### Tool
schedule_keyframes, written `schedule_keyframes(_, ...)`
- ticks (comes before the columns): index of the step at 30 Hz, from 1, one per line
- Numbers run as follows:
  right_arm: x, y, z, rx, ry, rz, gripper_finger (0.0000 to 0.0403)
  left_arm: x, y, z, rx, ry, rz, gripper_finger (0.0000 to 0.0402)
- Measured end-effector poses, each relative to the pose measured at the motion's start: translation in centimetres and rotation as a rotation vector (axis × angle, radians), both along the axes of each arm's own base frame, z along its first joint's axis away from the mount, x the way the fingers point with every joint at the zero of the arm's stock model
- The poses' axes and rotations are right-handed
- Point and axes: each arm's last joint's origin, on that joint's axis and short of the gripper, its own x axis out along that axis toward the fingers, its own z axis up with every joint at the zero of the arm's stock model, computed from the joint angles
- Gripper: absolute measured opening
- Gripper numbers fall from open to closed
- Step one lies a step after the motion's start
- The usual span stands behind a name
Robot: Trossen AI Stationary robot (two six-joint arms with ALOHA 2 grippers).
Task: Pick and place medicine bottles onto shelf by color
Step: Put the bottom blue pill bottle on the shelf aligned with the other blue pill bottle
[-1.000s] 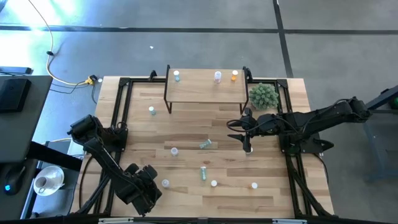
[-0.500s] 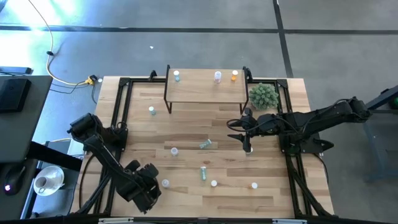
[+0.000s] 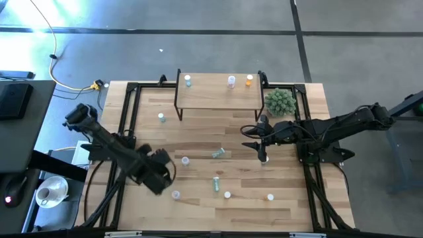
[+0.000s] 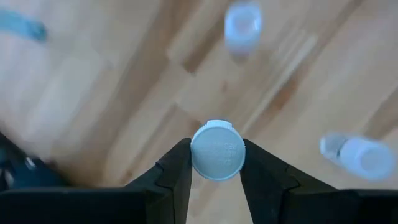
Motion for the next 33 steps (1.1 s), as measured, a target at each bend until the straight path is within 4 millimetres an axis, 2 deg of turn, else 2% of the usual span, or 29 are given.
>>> schedule_keyframes(7, 0.9, 0.2, -1.0, 0.022, 0.041, -0.014, 0.0204, 0.1, 6.0, 2.8, 0.012, -0.04, -0.047, 0.0107)
schedule_keyframes(12, 1.4, 0.2, -1.1, 0.029, 0.022, -0.016, 0.0204, -0.3, 10.4, 4.2, 0.027, -0.045, -0.036, 0.0109)
schedule_keyframes(17, 1.6, 0.3, -1.1, 0.042, 0.004, -0.021, 0.0204, 0.1, 14.2, 6.6, 0.048, -0.077, -0.035, 0.011)
schedule_keyframes(29, 1.9, 0.3, -1.5, 0.025, 0.02, -0.019, 0.0204, 2.1, 22.2, 12.7, 0.16, -0.17, 0.049, 0.011)
schedule_keyframes(33, 1.9, 0.3, -1.5, 0.021, 0.02, -0.017, 0.0204, 3.4, 24.7, 13.7, 0.153, -0.191, 0.086, 0.011)
